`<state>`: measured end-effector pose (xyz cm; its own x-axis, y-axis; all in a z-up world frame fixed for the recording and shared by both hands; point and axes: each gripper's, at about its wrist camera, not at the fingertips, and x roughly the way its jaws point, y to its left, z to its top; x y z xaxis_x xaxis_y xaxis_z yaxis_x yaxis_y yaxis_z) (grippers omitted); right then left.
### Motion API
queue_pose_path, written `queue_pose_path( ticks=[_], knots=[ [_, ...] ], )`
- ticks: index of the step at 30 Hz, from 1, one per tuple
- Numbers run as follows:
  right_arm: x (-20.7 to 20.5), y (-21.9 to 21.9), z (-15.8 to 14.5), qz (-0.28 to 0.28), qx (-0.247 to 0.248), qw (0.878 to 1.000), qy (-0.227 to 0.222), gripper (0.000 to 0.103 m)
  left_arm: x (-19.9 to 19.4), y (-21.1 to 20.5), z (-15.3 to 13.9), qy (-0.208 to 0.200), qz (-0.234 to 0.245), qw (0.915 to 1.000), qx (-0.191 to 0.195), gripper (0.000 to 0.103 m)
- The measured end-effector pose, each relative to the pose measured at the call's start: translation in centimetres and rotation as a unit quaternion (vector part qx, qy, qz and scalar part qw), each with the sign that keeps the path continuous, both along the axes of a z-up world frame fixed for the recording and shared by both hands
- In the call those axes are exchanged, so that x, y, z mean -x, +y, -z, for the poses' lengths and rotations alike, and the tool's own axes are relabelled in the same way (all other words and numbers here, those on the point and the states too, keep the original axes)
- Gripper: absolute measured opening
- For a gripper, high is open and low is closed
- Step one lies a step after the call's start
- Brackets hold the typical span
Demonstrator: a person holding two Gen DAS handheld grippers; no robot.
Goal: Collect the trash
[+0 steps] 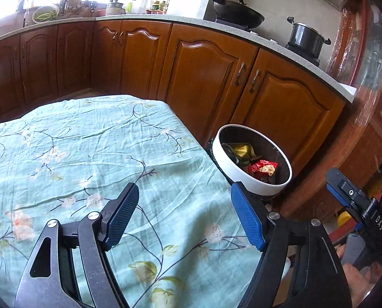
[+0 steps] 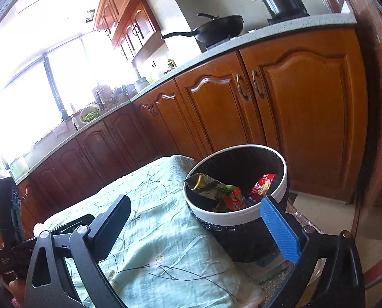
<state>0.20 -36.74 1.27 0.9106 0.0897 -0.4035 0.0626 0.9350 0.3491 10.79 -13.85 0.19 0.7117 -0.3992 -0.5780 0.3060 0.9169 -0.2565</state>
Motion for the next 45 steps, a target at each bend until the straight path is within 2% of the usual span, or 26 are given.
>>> queue_pose_path(
  ticks=[4,6,7,12,15,20,25,45],
  knots=[
    [1.6,1.5,-2.4,0.006,0.03,0.999,-0.031,0.103,1.5,1.2,-1.8,-0.033,-0.008,0.9994,0.006,0.085],
    [2.5,2.4,-3.5,0.012,0.047,0.997,-0.053,0.103,2.6,1.9,-2.7,-0.056,-0.02,0.9982,0.009,0.098],
    [3.0,2.8,-4.1,0.016,0.057,0.996,-0.067,0.103,3.0,2.1,-3.2,-0.066,-0.025,0.9974,0.011,0.101],
    [5.4,4.5,-5.1,0.048,0.103,0.985,-0.131,0.103,5.5,3.4,-3.9,-0.127,-0.056,0.9903,0.003,0.103],
    [5.7,5.1,-3.8,0.044,0.102,0.986,-0.127,0.103,6.5,4.0,-3.2,-0.139,-0.068,0.988,-0.005,0.103],
    [5.3,5.4,-0.9,0.028,0.092,0.991,-0.097,0.103,7.1,4.8,-1.7,-0.134,-0.079,0.9876,-0.018,0.103],
    [5.6,6.2,0.5,0.017,0.099,0.991,-0.085,0.103,8.1,5.3,-0.6,-0.137,-0.097,0.9851,-0.037,0.103],
    [7.4,8.1,-0.8,-0.004,0.119,0.988,-0.096,0.103,10.8,6.4,-0.9,-0.153,-0.131,0.9762,-0.079,0.103]
  ],
)
